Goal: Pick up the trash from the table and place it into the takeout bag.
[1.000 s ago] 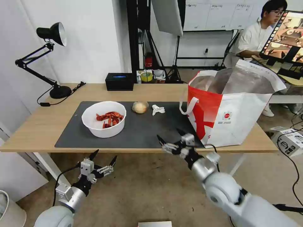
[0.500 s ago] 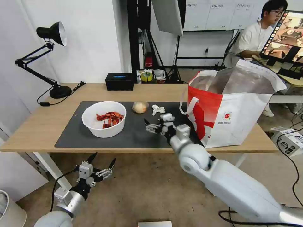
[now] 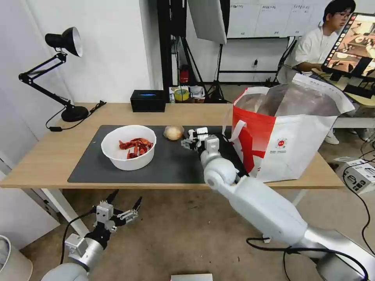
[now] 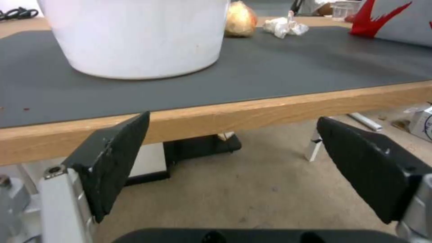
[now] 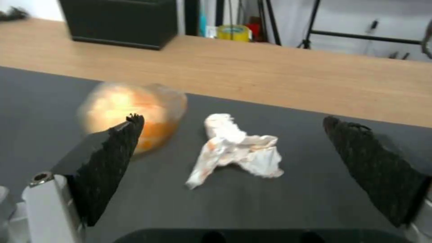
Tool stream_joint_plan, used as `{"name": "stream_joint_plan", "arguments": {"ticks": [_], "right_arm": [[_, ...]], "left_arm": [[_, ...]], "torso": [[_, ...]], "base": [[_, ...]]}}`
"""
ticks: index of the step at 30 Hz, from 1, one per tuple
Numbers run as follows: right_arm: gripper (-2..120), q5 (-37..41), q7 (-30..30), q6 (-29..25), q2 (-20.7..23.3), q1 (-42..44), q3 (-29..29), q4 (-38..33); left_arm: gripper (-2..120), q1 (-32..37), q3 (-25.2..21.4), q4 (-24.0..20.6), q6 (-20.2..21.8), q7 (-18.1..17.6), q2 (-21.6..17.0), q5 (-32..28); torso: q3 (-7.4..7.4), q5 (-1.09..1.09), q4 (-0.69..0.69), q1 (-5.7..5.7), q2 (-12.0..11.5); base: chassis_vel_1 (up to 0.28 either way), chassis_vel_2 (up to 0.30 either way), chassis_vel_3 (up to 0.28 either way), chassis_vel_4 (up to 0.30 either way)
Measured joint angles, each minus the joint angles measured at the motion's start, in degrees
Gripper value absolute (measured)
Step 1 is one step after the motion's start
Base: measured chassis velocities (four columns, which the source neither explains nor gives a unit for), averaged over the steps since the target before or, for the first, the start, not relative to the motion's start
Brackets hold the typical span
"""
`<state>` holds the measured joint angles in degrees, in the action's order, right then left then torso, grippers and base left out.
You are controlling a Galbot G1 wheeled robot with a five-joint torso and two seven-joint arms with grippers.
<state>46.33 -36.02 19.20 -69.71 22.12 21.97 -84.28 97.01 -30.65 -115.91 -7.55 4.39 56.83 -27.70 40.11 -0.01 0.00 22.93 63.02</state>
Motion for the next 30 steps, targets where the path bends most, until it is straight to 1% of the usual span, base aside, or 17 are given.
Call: {"name": "stream_joint_plan", "arguments": {"ticks": [2,3,5,8,11,14,22,30], "right_arm": [[100,0.0,-0.43,0.17,-1.21,-1.48,0.3,2.96],[100,0.0,-0.43,0.17,-1.21,-1.48,0.3,2.96],[100,-0.03,-0.57,0.31,-2.74,-2.97,0.34,6.27],[100,-0.07,-0.58,0.76,-3.86,-3.88,0.33,8.6],[100,-0.19,-0.57,1.42,-4.67,-4.49,0.35,10.67],[100,-0.3,0.03,2.02,-6.21,-5.54,0.54,14.2],[100,-1.15,1.48,2.67,-8.22,-7.25,1.32,18.49],[100,-1.77,1.89,3.43,-9.19,-7.76,1.73,19.98]], "left_arm": [[100,0.0,-0.09,-0.16,-0.02,0.0,0.21,0.02],[100,0.0,-0.09,-0.16,-0.02,0.0,0.21,0.02],[100,0.13,-0.24,-0.41,-0.04,0.0,0.44,0.04],[100,0.5,-0.43,-0.62,-0.05,0.02,0.49,0.04],[100,0.95,-0.54,-0.71,-0.05,0.02,0.17,0.06],[100,1.0,-0.51,-0.6,-0.05,0.09,-0.57,0.15],[100,0.13,-0.31,-0.36,-0.03,0.08,-1.02,0.13],[100,-0.79,-0.11,-0.1,0.12,0.04,-0.87,-0.01]], "torso": [[0.0,0.0,0.0,0.0,0.0],[0.0,0.0,0.0,0.0,0.0],[0.0,0.0,0.0,0.0,0.0],[0.0,0.0,0.0,0.0,0.0],[0.0,0.0,0.0,-0.01,0.0],[0.0,0.01,0.0,-0.01,0.01],[0.0,0.0,0.0,0.0,0.01],[-0.01,0.0,0.0,0.0,0.01]], "base": [[0.0,0.0,0.0,0.0],[0.0,0.0,0.0,0.0],[0.0,0.0,0.0,0.0],[0.0,0.0,0.0,0.0],[0.0,0.0,0.0,0.0],[0.0,0.0,0.0,0.0],[0.0,0.0,0.0,0.0],[0.0,0.0,0.0,0.0]]}}
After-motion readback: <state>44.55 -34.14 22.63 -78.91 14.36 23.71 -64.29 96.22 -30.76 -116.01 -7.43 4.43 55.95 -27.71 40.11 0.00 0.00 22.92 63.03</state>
